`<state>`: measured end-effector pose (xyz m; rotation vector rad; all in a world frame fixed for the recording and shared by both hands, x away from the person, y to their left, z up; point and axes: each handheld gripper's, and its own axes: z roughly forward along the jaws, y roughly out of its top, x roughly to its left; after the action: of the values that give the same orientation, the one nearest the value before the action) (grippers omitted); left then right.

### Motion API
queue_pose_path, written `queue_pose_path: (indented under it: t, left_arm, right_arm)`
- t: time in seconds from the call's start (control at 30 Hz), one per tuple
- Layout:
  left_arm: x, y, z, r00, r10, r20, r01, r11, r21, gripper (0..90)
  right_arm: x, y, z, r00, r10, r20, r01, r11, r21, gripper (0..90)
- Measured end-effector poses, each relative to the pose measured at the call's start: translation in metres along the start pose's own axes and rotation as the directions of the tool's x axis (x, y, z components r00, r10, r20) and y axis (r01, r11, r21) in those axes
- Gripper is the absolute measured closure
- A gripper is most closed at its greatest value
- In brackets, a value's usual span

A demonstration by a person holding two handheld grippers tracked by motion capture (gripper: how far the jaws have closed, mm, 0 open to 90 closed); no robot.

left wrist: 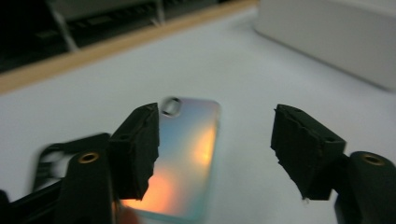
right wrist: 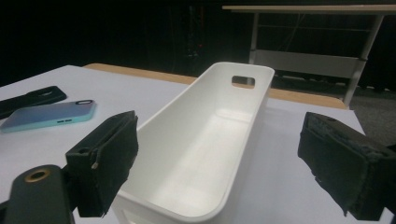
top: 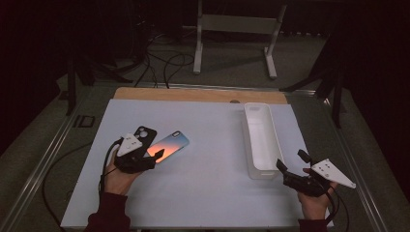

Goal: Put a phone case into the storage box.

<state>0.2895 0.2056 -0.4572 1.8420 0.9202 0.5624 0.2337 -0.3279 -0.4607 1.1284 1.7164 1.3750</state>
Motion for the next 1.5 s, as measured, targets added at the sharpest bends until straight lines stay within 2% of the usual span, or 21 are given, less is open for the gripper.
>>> queue_pose_path:
  t: [0.13,0.23,0.37,0.43,0.53,0.7,0.97,1.17,1.2,1.23,1.3,1.4,1.43,1.5]
  left_arm:
    - [0.009,-0.007,-0.02,0.9995,-0.029,-0.015,0.028,0.9986,-0.045,31.1]
    - [0.011,-0.015,-0.034,0.9975,-0.031,-0.064,0.025,0.9961,-0.084,20.4]
    - [0.017,-0.027,-0.049,0.995,-0.043,-0.091,0.034,0.9949,-0.095,11.9]
    - [0.019,-0.034,-0.054,0.9948,-0.056,-0.086,0.048,0.9951,-0.086,5.8]
    - [0.02,-0.042,-0.059,0.9957,-0.053,-0.075,0.048,0.9961,-0.074,1.7]
    - [0.022,-0.051,-0.066,0.9959,-0.066,-0.062,0.06,0.9936,-0.096,0.0]
    - [0.019,-0.053,-0.064,0.9967,-0.053,-0.062,0.047,0.9947,-0.091,0.0]
    - [0.018,-0.051,-0.063,0.996,-0.055,-0.07,0.05,0.9957,-0.078,0.0]
    - [0.015,-0.047,-0.06,0.9968,-0.042,-0.069,0.038,0.9977,-0.056,0.0]
    - [0.015,-0.047,-0.06,0.9968,-0.042,-0.069,0.038,0.9977,-0.056,0.0]
    - [0.013,-0.04,-0.054,0.9984,-0.027,-0.05,0.026,0.9995,-0.015,0.0]
    - [0.013,-0.036,-0.049,0.9993,-0.027,-0.026,0.027,0.9996,0.005,0.0]
    - [0.012,-0.032,-0.042,0.9998,-0.019,-0.008,0.02,0.9991,0.038,0.0]
    - [0.012,-0.027,-0.034,1.0,-0.004,-0.002,0.004,0.9973,0.073,0.0]
  right_arm:
    - [0.001,0.001,0.002,0.9997,-0.012,-0.02,0.012,1.0,-0.001,11.4]
    - [0.002,0.001,0.004,0.9991,-0.021,-0.038,0.021,1.0,0.0,11.3]
    - [0.004,0.001,0.007,0.9972,-0.031,-0.068,0.031,1.0,0.004,11.1]
    - [0.005,0.0,0.008,0.9958,-0.037,-0.084,0.038,0.999,0.005,10.9]
    - [0.007,0.0,0.009,0.9938,-0.043,-0.102,0.044,0.999,0.006,10.6]
    - [0.008,0.0,0.006,0.9905,-0.042,-0.131,0.041,0.999,-0.01,10.1]
    - [0.011,0.0,0.004,0.9846,-0.049,-0.168,0.047,0.999,-0.018,9.8]
    - [0.01,0.0,0.003,0.9846,-0.044,-0.169,0.042,0.999,-0.018,9.7]
    - [0.01,0.0,0.003,0.9846,-0.044,-0.169,0.042,0.999,-0.018,9.8]
    - [0.01,0.0,0.003,0.9846,-0.044,-0.169,0.042,0.999,-0.018,9.8]
    - [0.009,-0.002,0.003,0.9855,-0.039,-0.165,0.037,0.999,-0.012,9.8]
    - [0.009,-0.002,0.003,0.9854,-0.04,-0.165,0.038,0.999,-0.012,9.8]
    - [0.01,-0.002,0.004,0.9851,-0.044,-0.166,0.042,0.999,-0.012,9.8]
    - [0.01,-0.001,0.004,0.9846,-0.044,-0.169,0.043,0.999,-0.007,9.8]
